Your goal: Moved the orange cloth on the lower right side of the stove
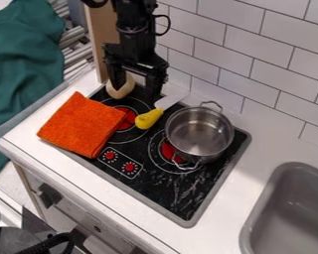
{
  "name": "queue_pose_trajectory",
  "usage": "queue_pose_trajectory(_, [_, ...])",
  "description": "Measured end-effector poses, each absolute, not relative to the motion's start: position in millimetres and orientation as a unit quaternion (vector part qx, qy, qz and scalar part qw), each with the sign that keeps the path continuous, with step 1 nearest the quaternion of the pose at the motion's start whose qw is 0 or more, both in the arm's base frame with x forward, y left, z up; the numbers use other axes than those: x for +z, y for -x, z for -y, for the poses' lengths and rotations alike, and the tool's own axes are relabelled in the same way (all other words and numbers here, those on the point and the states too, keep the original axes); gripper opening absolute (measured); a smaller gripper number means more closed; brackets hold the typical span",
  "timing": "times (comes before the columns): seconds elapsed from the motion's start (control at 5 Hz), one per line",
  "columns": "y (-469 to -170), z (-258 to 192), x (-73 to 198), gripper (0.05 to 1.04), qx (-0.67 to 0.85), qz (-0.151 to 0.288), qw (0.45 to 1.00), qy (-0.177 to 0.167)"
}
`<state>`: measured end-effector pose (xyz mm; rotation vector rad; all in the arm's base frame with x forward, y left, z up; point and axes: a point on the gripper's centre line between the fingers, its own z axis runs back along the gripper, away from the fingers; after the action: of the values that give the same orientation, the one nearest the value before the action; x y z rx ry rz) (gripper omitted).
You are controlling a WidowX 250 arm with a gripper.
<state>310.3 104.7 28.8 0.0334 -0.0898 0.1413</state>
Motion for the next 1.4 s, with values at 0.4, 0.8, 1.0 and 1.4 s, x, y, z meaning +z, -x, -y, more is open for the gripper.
queue_pose_trajectory(0.4, [-299,-129,19,1.009,0.081,0.023,0.996,-0.017])
queue_pose_trajectory(0.8, [-271,-178,-27,1.009,0.106,0.004,0.994,-0.009])
queue_pose_trajectory(1.0, [-265,-193,-39,1.007,0.103,0.007,0.995,-0.004])
queue_pose_trajectory(1.4, [-259,-196,-46,1.007,0.088,0.039,0.995,-0.013])
